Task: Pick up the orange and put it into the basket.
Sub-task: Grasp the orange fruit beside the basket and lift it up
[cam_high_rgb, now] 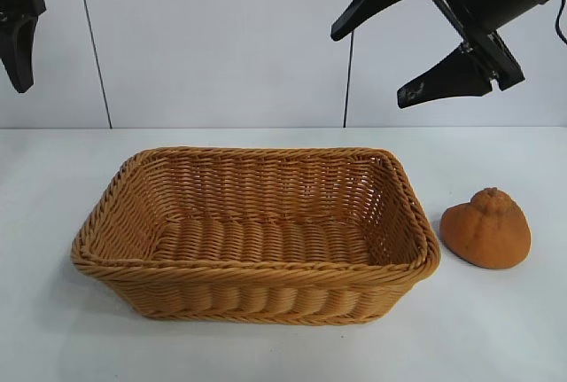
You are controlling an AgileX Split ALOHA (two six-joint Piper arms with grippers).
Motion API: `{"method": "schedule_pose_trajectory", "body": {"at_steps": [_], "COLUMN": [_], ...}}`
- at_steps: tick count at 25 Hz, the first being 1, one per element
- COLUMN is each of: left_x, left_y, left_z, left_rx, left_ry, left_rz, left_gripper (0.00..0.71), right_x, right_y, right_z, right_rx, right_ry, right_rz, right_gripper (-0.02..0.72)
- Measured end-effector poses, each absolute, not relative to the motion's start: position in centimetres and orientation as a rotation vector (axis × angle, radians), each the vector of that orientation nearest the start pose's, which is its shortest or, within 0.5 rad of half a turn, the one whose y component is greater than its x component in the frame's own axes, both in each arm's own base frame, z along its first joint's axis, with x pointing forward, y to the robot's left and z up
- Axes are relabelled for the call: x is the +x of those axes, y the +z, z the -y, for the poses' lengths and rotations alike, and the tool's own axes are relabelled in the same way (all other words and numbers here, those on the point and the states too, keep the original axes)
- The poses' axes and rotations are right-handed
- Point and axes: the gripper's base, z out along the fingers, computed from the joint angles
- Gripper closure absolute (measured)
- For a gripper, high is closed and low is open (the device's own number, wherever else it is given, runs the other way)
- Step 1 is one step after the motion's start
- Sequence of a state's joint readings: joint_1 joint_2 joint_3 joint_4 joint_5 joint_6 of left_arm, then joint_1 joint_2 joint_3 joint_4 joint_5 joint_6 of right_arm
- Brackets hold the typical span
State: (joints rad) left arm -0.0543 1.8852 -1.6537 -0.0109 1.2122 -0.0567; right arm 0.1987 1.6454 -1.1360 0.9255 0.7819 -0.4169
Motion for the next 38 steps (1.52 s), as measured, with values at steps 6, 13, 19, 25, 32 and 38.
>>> {"method": "schedule_pose_trajectory", "body": {"at_steps": [6,13,19,25,32,38], "left_x": [36.0,26.0,16.5,10.2,5.4,3.1], "left_y": [29.7,32.5,32.0,29.3,26.9,27.5], "left_z": [2.0,1.4,0.9,0.6,0.3,0.2], "left_rx": [0.007,0.023,0.014,0.006,0.006,0.006], "left_ry": [-0.031,-0.019,-0.025,-0.036,-0.046,-0.054], "left_rz": [-2.905,-2.855,-2.785,-2.617,-2.45,-2.282], "left_gripper": [0.091,0.091,0.091,0.091,0.091,0.091], "right_x": [32.3,32.2,32.2,32.2,32.2,32.2], "right_y": [25.7,25.7,25.7,25.7,25.7,25.7], "right_z": [-11.7,-11.8,-11.8,-11.8,-11.8,-11.8], "right_rx": [-0.071,-0.082,-0.085,-0.086,-0.086,-0.08], "right_ry": [0.966,0.972,0.971,0.972,0.972,0.974], "right_rz": [-2.557,-2.568,-2.57,-2.571,-2.571,-2.572], "right_gripper": [0.085,0.085,0.085,0.085,0.085,0.085]}}
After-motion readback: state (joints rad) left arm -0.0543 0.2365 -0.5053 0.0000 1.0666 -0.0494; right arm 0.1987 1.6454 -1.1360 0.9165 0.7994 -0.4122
